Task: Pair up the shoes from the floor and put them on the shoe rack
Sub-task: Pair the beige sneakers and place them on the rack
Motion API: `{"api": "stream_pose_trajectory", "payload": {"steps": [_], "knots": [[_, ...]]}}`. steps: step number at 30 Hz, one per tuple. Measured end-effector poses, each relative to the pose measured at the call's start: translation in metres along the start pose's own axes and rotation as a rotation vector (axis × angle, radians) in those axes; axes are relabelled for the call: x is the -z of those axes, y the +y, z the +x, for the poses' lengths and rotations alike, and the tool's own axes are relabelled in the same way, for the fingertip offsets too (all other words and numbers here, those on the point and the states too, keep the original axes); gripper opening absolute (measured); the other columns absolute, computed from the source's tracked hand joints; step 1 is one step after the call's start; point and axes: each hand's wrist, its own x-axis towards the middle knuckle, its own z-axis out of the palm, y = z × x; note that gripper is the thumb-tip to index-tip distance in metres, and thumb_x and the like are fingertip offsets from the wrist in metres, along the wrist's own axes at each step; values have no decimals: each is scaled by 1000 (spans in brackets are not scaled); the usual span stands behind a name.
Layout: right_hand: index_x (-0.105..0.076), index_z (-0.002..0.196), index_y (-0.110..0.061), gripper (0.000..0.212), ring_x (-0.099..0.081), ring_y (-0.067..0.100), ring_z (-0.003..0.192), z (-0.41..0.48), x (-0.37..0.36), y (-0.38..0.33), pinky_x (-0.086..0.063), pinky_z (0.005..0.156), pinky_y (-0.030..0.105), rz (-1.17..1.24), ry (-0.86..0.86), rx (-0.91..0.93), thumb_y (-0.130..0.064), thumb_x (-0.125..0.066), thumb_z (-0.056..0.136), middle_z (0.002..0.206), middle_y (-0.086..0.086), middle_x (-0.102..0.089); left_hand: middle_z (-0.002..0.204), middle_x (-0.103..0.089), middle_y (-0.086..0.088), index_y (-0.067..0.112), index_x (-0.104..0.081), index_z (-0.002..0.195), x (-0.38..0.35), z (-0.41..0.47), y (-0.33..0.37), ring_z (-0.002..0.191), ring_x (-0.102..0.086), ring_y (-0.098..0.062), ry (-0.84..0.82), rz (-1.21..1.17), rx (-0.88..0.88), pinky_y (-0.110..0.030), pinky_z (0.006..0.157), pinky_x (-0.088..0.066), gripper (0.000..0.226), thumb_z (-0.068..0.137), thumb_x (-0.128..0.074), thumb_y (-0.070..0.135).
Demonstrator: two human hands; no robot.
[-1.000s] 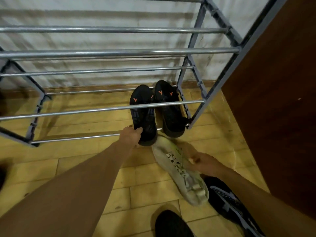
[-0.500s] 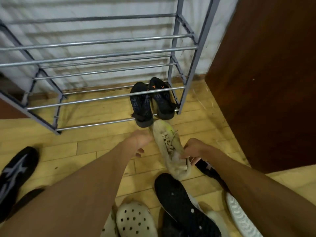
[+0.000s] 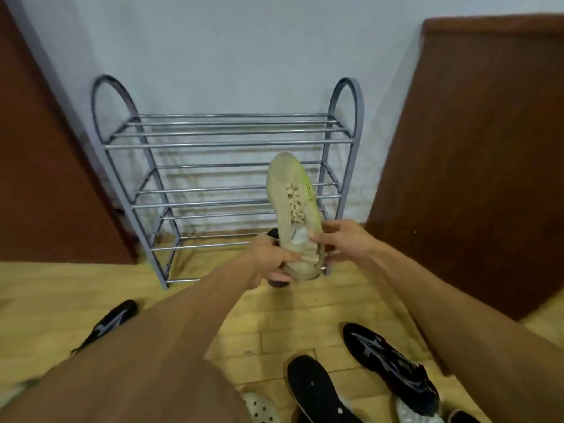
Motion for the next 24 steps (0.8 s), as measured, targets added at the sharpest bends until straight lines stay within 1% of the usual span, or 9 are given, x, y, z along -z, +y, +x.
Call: {"api": "stream_pose_trajectory", "payload": {"steps": [2, 4, 7, 8, 12, 15, 17, 20, 24], "knots": [[-69, 103, -28, 22, -70, 11, 87, -15, -12, -33, -60, 68, 30, -33, -70, 48, -32, -74, 81, 94, -8, -74, 110, -69, -13, 3, -61, 114, 22, -25, 20, 88, -70, -28, 56, -23, -51, -30, 61, -61, 36, 80, -73, 5], [-65, 115, -27, 40, -70, 17, 96, -26, -29, -64, -60, 74, 35, -108, -107, 89, -28, -79, 77, 104, -4, -73, 112, -69, -14, 1, -59, 118, 44, -50, 35, 88, -70, -28, 109, -35, -96, -30, 60, -61, 40, 80, -72, 4], [-59, 126, -14, 53, -71, 21, 84, -37, -65, -111, -61, 61, 29, -138, -94, 149, -9, -79, 77, 103, 6, -73, 105, -68, -14, -2, -59, 117, 81, -87, 51, 73, -68, -24, 181, -69, -147, -28, 51, -60, 37, 81, -70, -1], [-58, 127, -13, 55, -72, 22, 82, -39, -78, -125, -61, 59, 29, -144, -97, 157, -7, -78, 76, 104, 8, -74, 103, -68, -14, -3, -59, 116, 95, -99, 54, 72, -68, -25, 212, -79, -163, -30, 52, -61, 37, 80, -70, -1], [-60, 121, -5, 47, -72, 29, 81, -40, -140, -167, -62, 66, 35, -177, -163, 157, -1, -76, 77, 102, 10, -73, 102, -70, -14, 3, -60, 111, 158, -143, 44, 84, -69, -30, 334, -92, -205, -43, 76, -60, 35, 79, -74, 8], [-63, 98, -3, 26, -71, 36, 90, -37, -201, -176, -61, 69, 40, -209, -176, 139, 3, -75, 76, 108, 13, -71, 97, -69, -7, 15, -60, 100, 206, -171, 14, 80, -68, -23, 427, -96, -187, -34, 69, -60, 24, 80, -74, 17], [-60, 85, -7, 22, -70, 38, 94, -35, -243, -171, -60, 74, 44, -253, -180, 118, 3, -76, 74, 110, 15, -69, 97, -68, -3, 15, -64, 95, 237, -187, -17, 84, -67, -20, 462, -90, -143, -32, 75, -57, 22, 79, -75, 26], [-65, 92, -5, 25, -69, 37, 95, -25, -299, -150, -59, 79, 48, -285, -210, 55, 3, -77, 72, 110, 16, -70, 100, -65, -1, 17, -65, 98, 275, -206, -77, 94, -65, -18, 498, -56, -50, -35, 87, -55, 24, 85, -67, 36], [-63, 116, -1, 44, -67, 36, 100, -14, -359, -108, -58, 81, 50, -278, -267, -54, 2, -76, 74, 116, 17, -68, 111, -63, -6, 14, -61, 115, 307, -222, -170, 101, -64, -22, 543, -65, 127, -35, 90, -52, 33, 89, -61, 34]]}}
